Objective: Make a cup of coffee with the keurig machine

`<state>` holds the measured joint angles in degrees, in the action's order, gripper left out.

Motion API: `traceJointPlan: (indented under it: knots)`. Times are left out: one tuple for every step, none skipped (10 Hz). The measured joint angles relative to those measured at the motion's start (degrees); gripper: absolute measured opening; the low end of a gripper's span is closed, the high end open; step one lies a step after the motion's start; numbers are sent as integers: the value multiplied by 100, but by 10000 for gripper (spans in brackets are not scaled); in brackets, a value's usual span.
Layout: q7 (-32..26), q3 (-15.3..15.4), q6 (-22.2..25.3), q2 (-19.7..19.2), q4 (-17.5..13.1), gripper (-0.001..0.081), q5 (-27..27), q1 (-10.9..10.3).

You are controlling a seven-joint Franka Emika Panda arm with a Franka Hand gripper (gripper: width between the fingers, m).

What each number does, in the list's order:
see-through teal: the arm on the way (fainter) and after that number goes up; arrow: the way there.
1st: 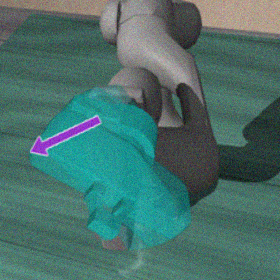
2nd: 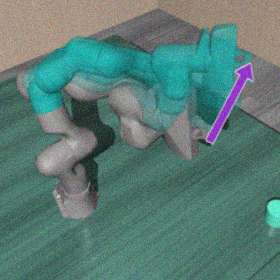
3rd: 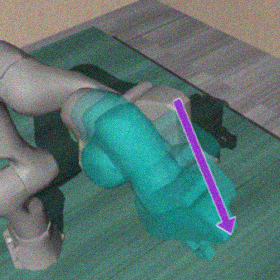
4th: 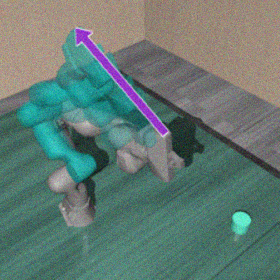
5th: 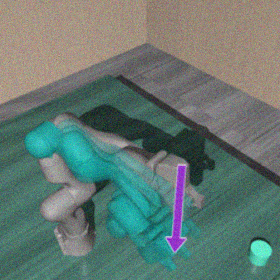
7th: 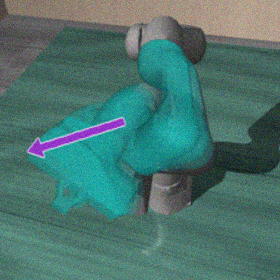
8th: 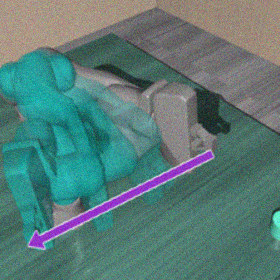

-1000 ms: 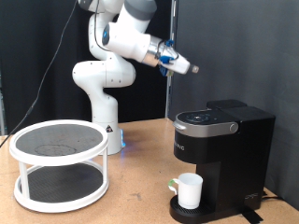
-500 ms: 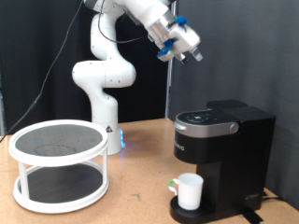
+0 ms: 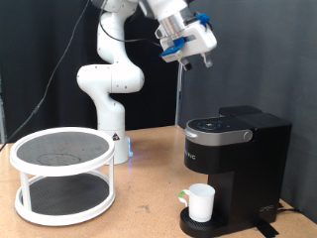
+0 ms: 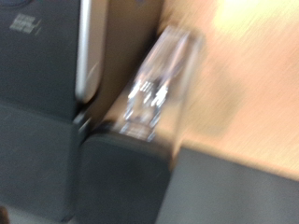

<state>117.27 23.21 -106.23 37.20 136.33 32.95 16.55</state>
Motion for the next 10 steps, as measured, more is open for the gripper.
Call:
traceJointPlan:
  knots:
    - [137,227,301,-241,-360,734,-660,102]
    - [339,470,581,-501,-722,734,-1345,243]
    - [602,677,650,-729,-1020,734,-1772,394]
    - [825,794,572,-907,-1224,734,-1992,525]
    - [994,836,379,-1041,-1360,734,-2049,626]
    - [1099,840,110,-1159,-1444,734,-2051,703]
    - [1148,839,-150,-1279,-1502,734,-2048,762]
    - [1189,838,-327,-1411,-1564,734,-2039,809]
    - [1248,838,-431,-1555,-1636,734,-2037,840]
    - [1284,839,-493,-1710,-1719,734,-2043,864]
